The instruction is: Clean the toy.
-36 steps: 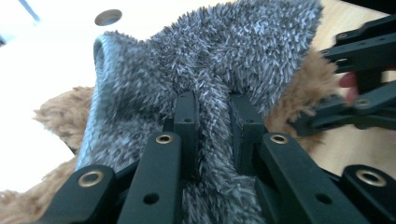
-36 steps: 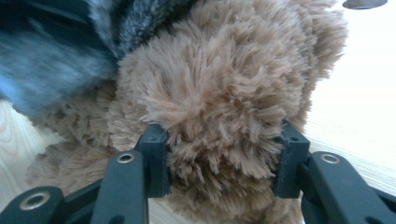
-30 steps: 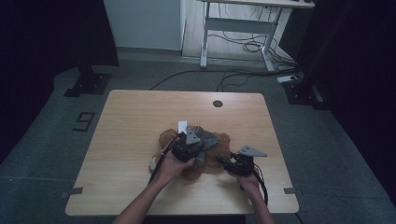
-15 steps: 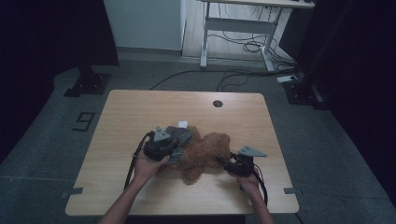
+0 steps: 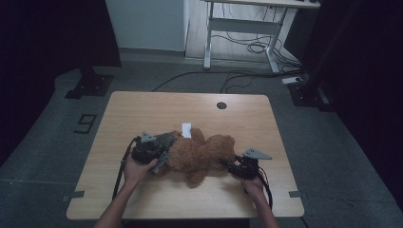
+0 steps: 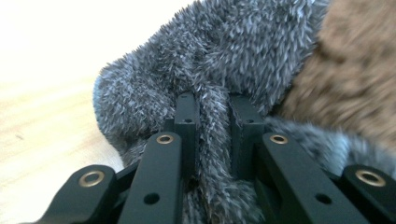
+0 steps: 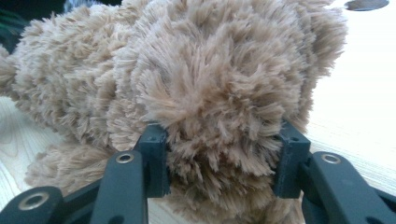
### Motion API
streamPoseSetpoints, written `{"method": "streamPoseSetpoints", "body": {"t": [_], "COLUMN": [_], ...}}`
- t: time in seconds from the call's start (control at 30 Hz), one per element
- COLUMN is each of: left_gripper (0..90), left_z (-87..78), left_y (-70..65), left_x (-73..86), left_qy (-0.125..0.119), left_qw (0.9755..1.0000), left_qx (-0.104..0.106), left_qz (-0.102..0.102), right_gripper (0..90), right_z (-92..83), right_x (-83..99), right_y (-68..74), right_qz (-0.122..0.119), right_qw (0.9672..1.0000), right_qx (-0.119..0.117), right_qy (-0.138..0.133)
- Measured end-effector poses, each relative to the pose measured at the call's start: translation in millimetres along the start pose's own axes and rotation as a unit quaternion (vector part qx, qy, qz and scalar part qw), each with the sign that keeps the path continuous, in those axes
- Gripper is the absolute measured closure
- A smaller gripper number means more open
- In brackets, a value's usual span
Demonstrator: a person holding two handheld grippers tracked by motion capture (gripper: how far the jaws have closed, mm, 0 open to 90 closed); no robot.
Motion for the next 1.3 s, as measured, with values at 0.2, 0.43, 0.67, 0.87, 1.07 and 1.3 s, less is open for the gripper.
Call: {"method": "streamPoseSetpoints", "body": {"t": [0.2,0.43,0.67,0.87,1.07,1.3], "left_gripper": [75.5,75.4,75.3,75.5,75.8,75.7], "left_z": [-15.2,18.1,65.4,80.2,72.4,60.6], "left_y": [-24.7,-96.0,-145.6,-143.7,-114.8,-93.1], "left_x": [-65.6,-124.0,-148.3,-140.2,-118.7,-103.2], "left_qy": [-0.043,-0.047,-0.004,0.009,0.033,0.033], "left_qw": [0.9984,0.9932,0.9878,0.989,0.9888,0.9899], "left_qx": [0.009,0.058,0.08,0.076,0.023,0.01], "left_qz": [0.036,0.089,0.134,0.127,0.144,0.138], "right_gripper": [50.6,50.8,50.9,51.1,51.5,51.5], "right_z": [-0.1,-0.3,-0.1,0.3,0.4,1.3], "right_x": [-0.1,-0.3,-0.4,-0.2,0.0,-0.3], "right_y": [-0.1,0.4,0.9,0.3,1.8,3.1], "right_qz": [-0.001,-0.006,-0.013,-0.014,-0.019,-0.02], "right_qw": [1.0,1.0,0.9998,0.9997,0.9995,0.9994], "right_qx": [0.003,0.006,0.011,0.018,0.023,0.027], "right_qy": [0.0,-0.003,-0.006,-0.008,-0.009,-0.012]}}
Point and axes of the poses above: each handheld gripper's, and its own axes: z roughly forward along the jaws, x roughly out of its underside, y roughly to its left, the point moved 10 cm from there along z, roughly forward along the jaws, and after that the axes turned 13 degrees about z, right-handed, at the moved point
